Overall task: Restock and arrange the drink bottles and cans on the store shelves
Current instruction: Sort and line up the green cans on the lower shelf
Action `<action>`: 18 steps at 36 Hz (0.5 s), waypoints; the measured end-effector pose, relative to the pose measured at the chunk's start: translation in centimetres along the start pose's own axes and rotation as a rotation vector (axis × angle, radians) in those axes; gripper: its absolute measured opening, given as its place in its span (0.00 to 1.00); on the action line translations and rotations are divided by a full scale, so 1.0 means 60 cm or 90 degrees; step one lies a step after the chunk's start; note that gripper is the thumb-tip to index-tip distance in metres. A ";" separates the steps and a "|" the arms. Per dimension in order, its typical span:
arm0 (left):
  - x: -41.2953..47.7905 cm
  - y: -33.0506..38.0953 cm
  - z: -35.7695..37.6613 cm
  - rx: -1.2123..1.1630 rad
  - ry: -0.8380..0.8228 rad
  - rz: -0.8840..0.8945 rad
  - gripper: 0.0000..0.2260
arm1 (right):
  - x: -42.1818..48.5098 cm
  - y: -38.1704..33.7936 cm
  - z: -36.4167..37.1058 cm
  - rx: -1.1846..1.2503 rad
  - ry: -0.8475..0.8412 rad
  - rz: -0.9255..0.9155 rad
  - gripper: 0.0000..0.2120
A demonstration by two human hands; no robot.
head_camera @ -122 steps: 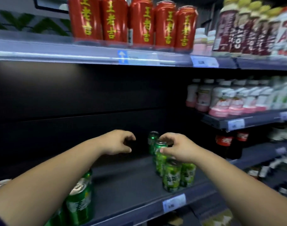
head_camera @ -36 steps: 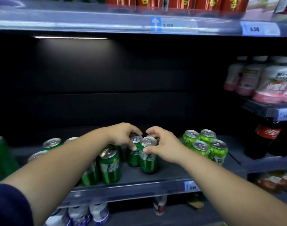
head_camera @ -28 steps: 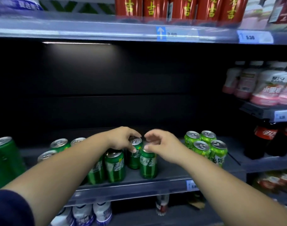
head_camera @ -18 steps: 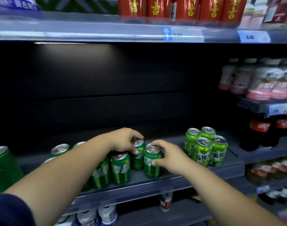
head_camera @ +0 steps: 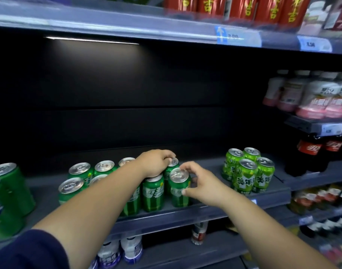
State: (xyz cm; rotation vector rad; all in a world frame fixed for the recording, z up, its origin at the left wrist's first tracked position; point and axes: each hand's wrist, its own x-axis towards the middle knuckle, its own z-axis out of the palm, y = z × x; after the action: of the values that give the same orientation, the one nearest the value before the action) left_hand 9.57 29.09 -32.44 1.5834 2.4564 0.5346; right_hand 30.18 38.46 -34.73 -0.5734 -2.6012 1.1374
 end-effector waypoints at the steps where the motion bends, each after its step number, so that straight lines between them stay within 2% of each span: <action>1: 0.000 0.001 0.000 0.008 0.006 -0.004 0.16 | 0.000 -0.006 0.008 -0.006 -0.010 -0.007 0.28; 4: 0.000 -0.001 -0.001 0.000 0.001 -0.016 0.16 | 0.003 -0.019 0.026 -0.034 -0.013 -0.021 0.27; 6: -0.002 -0.002 -0.004 -0.016 -0.007 -0.020 0.16 | 0.005 -0.016 0.028 0.002 0.008 -0.008 0.27; 10: -0.003 0.002 -0.004 -0.052 -0.009 -0.022 0.16 | 0.012 -0.004 0.024 0.054 0.027 0.025 0.32; 15: -0.001 0.002 -0.006 -0.101 -0.001 -0.045 0.17 | 0.014 -0.011 0.023 0.024 0.016 0.010 0.24; 18: 0.001 0.005 -0.011 -0.099 -0.009 -0.057 0.14 | 0.013 -0.005 0.024 0.035 0.015 0.004 0.22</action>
State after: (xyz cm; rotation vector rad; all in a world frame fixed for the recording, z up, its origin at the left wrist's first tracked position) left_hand 9.54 29.13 -31.71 1.4067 2.3972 0.6790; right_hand 28.86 37.70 -35.42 -0.5805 -2.5425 1.1923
